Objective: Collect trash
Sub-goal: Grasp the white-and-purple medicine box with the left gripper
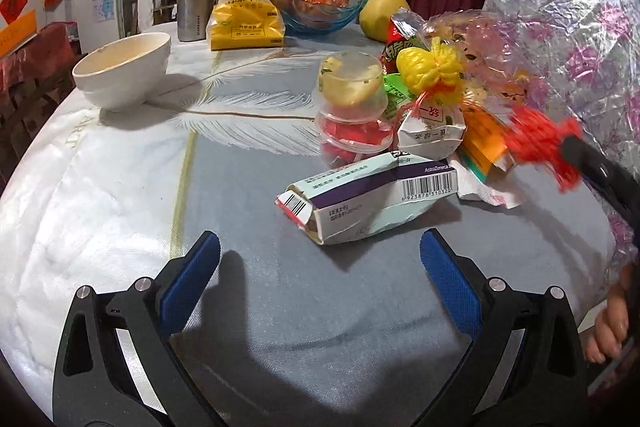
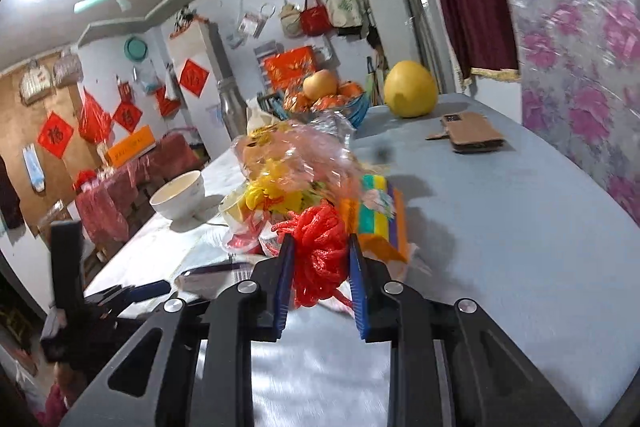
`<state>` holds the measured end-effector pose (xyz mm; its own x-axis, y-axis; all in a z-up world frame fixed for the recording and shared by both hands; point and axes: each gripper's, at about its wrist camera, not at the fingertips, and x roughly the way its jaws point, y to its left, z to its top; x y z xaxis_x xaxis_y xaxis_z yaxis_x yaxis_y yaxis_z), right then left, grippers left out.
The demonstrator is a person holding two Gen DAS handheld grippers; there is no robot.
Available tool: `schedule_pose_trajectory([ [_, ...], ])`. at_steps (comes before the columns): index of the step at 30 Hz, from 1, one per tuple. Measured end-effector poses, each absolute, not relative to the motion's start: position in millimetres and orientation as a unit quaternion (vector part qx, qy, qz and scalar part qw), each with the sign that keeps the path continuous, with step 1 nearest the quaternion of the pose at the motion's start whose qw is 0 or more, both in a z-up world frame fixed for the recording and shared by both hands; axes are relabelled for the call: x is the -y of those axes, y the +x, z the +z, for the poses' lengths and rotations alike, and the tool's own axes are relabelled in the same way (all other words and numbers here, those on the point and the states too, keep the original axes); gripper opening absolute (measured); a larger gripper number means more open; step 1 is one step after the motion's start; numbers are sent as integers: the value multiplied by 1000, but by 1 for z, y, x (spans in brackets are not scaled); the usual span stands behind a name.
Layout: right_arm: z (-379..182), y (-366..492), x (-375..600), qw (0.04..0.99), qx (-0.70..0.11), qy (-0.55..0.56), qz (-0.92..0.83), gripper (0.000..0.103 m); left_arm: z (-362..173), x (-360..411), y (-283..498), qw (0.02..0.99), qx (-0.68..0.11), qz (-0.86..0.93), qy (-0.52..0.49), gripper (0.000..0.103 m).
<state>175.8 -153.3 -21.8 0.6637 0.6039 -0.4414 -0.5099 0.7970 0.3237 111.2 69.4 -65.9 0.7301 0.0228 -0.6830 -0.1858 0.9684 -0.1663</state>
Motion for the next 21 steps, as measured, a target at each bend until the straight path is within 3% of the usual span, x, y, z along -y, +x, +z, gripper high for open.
schedule_pose_trajectory([
  [12, -14, 163, 197, 918, -257, 113, 280, 26, -43, -23, 153, 925, -378, 36, -21, 96],
  [21, -11, 164, 215, 913, -258, 138, 283, 26, -62, -42, 180, 900, -427, 65, -51, 96],
])
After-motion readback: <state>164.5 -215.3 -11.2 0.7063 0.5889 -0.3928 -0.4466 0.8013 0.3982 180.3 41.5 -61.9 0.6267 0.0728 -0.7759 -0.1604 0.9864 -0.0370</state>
